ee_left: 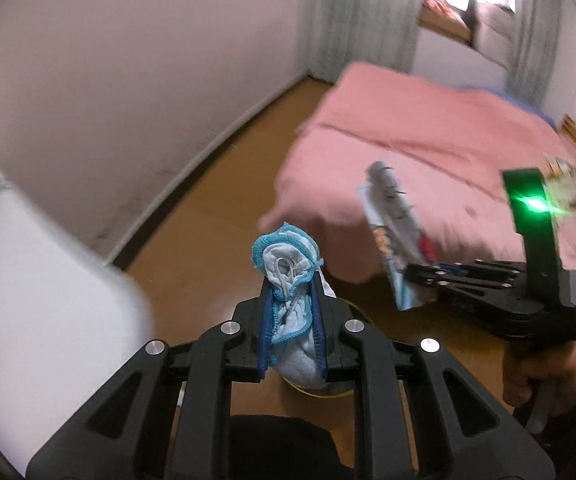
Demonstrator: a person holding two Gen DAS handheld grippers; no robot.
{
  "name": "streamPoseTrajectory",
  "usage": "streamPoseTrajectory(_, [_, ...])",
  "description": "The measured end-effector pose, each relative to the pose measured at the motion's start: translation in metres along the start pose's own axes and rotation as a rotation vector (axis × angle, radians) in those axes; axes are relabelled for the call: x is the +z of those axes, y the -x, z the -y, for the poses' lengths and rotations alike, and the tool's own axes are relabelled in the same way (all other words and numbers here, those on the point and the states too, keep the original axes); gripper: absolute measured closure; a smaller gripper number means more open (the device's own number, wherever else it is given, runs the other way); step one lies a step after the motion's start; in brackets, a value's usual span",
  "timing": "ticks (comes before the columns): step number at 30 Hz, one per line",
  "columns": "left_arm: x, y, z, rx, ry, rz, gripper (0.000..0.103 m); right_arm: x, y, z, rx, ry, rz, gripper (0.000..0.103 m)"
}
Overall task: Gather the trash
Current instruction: 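Carry the cloth and wrapper to the black bin and open both tools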
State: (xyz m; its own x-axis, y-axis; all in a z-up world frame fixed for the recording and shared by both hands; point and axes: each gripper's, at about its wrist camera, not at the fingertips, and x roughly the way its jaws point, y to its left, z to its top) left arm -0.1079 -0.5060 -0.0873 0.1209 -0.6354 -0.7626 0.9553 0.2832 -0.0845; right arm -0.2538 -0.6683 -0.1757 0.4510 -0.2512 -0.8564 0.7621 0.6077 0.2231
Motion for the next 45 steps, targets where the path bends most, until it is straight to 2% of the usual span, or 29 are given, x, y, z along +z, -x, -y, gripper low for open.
streamPoseTrajectory(3, [-0.002,-0.039,0.005,-0.025,-0.006,-0.065,0.087,-0.009,-0.031,0.022,-0.022,-0.02,-0.085,0.091])
streamPoseTrajectory(6, [-0.005,-0.076,0.011,-0.042,-0.013,-0.121,0.087,-0.019,-0.063,0.04,-0.005,-0.057,-0.172,0.091])
streamPoseTrajectory(10, [-0.006,-0.108,0.014,-0.053,-0.006,-0.164,0.086,-0.031,-0.103,0.054,-0.029,-0.061,-0.265,0.091])
streamPoseTrajectory(13, [-0.022,-0.121,0.022,-0.058,0.001,-0.202,0.086,-0.04,-0.123,0.062,-0.027,-0.076,-0.317,0.091])
streamPoseTrajectory(17, [-0.029,-0.137,0.026,-0.061,0.003,-0.24,0.086,-0.044,-0.134,0.069,-0.018,-0.093,-0.344,0.091])
streamPoseTrajectory(26, [-0.036,-0.147,0.03,-0.06,0.003,-0.27,0.086,-0.041,-0.142,0.074,0.015,-0.109,-0.358,0.091])
streamPoseTrajectory(27, [-0.037,-0.148,0.03,-0.061,0.004,-0.275,0.086,-0.04,-0.143,0.077,0.024,-0.113,-0.359,0.084])
streamPoseTrajectory(28, [-0.036,-0.15,0.031,-0.061,0.004,-0.278,0.086,-0.039,-0.142,0.077,0.034,-0.119,-0.354,0.064])
streamPoseTrajectory(30, [-0.037,-0.151,0.033,-0.061,0.003,-0.281,0.086,-0.038,-0.136,0.076,0.028,-0.113,-0.323,0.031])
streamPoseTrajectory(38, [-0.039,-0.156,0.037,-0.063,0.001,-0.291,0.086,-0.033,-0.123,0.078,0.015,-0.128,-0.281,0.03])
streamPoseTrajectory(45, [-0.039,-0.172,0.044,-0.089,0.011,-0.319,0.084,-0.025,-0.105,0.094,-0.015,-0.203,-0.208,0.03])
